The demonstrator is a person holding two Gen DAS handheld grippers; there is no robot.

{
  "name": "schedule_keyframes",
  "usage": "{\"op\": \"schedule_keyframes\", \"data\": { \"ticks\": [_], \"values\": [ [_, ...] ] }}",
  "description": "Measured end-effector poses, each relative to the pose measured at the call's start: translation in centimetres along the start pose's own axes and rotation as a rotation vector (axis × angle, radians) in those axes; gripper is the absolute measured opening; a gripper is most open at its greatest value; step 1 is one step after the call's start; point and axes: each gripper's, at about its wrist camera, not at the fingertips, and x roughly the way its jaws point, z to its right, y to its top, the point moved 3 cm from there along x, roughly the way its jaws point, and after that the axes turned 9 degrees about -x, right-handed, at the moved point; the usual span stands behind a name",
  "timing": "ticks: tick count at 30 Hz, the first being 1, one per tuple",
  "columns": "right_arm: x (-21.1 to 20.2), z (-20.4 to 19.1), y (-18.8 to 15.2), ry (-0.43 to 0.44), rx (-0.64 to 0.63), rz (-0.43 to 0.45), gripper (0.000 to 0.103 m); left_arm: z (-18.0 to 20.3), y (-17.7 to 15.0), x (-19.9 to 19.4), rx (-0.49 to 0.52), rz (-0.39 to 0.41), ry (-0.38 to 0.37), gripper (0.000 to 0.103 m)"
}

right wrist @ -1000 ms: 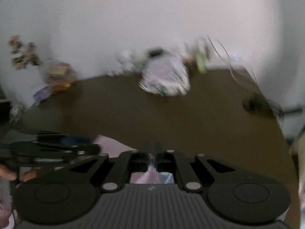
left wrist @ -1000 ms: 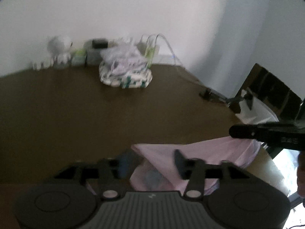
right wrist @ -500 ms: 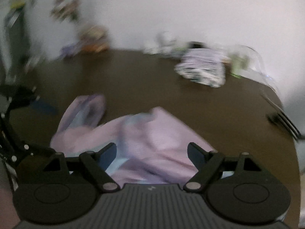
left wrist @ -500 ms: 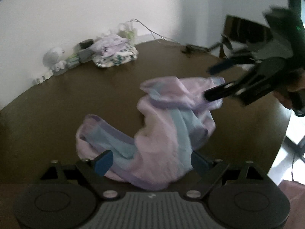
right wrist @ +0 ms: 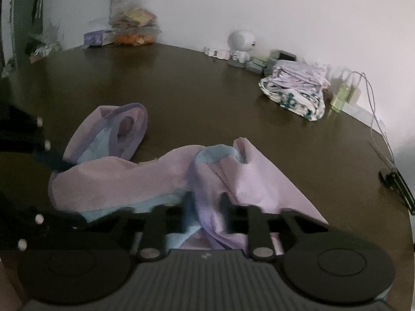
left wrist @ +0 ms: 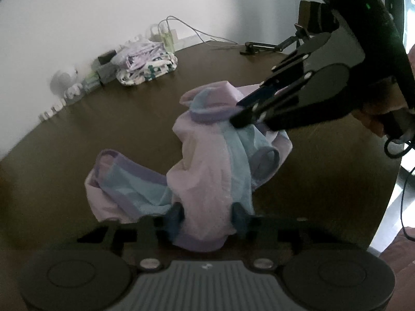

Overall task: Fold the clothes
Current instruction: 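Lift the garment with both grippers and shake it open in the air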

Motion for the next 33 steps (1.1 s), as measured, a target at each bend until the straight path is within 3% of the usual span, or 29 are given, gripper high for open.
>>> {"op": "schedule_keyframes", "data": {
  "ticks": [1, 3, 6, 9, 13, 21, 27, 33],
  "values": [
    [-0.3, 0.4, -0.1, -0.008, 0.013, 0.005, 0.010, -0.2, 0.0, 0.0, -0.007, 0.001, -0.005, 0.015],
    [-0.9, 1.5, -0.3, -0.030, 0.041, 0.015, 0.007, -0.6, 0.0, 0.0, -0.027, 0.007, -0.009, 0.006],
    [-2.1, 3.3, -0.7, -0.098, 0.073, 0.028, 0.003, -1.7, 0.4, -0.4, -0.073, 0.030, -0.004, 0.001],
    [-3.7, 5.2, -1.0, -0.184, 0.093, 0.059, 0.002, -3.7, 1.1, -1.7, -0.141, 0.081, -0.004, 0.001],
    [-7.5, 8.0, -0.2, -0.309, 0.108, 0.132, 0.002, -6.7, 3.1, -4.9, -0.195, 0.187, 0.076, 0.001],
    [-16.4, 11.2, 2.3, -0.499, 0.118, 0.312, 0.002, -10.6, 6.6, -13.0, -0.209, 0.389, 0.242, 0.001],
    [-21.6, 10.3, 2.5, -0.562, 0.111, 0.408, 0.002, -11.0, 6.6, -19.0, -0.201, 0.519, 0.313, 0.001],
    [-26.8, 7.9, 2.0, -0.590, 0.084, 0.499, 0.002, -9.0, 4.5, -24.8, -0.167, 0.614, 0.329, 0.001]
  ]
}}
